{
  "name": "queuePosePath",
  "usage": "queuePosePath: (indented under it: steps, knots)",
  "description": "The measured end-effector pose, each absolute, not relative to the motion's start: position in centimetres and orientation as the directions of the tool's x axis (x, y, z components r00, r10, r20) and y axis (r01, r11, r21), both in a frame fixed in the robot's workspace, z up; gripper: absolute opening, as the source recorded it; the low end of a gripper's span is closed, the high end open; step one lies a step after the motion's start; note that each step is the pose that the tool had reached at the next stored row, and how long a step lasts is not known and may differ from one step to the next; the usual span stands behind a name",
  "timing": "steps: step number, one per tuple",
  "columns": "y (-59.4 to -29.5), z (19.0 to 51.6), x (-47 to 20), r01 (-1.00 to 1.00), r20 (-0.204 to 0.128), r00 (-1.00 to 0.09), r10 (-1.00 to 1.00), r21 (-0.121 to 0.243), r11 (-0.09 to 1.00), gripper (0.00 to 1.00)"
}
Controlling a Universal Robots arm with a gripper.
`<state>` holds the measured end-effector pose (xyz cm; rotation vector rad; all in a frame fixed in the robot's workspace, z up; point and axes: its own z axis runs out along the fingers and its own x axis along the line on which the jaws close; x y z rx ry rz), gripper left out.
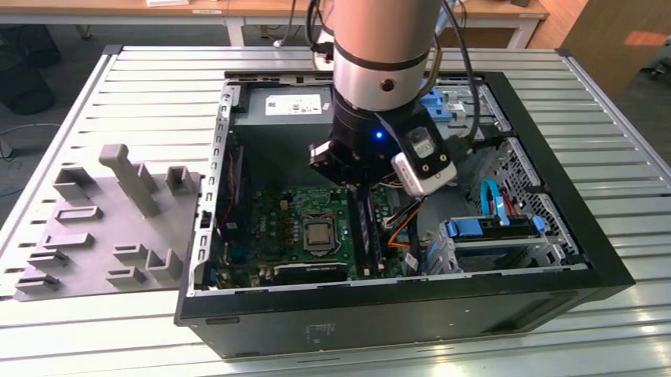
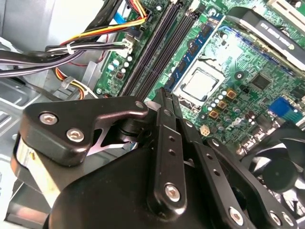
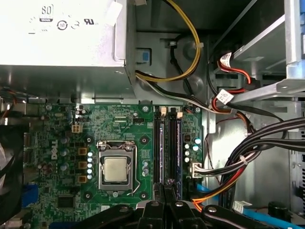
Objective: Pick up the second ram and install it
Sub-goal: 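Insert the second ram into the second slot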
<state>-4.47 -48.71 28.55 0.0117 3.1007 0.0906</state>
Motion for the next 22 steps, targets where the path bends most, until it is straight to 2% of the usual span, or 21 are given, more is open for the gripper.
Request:
queuePosePath:
  steps: [22]
  knots:
    - [-48.7, 26.5, -3.9, 0.006, -0.039, -0.999, 0.008, 0.059, 0.998, 0.11]
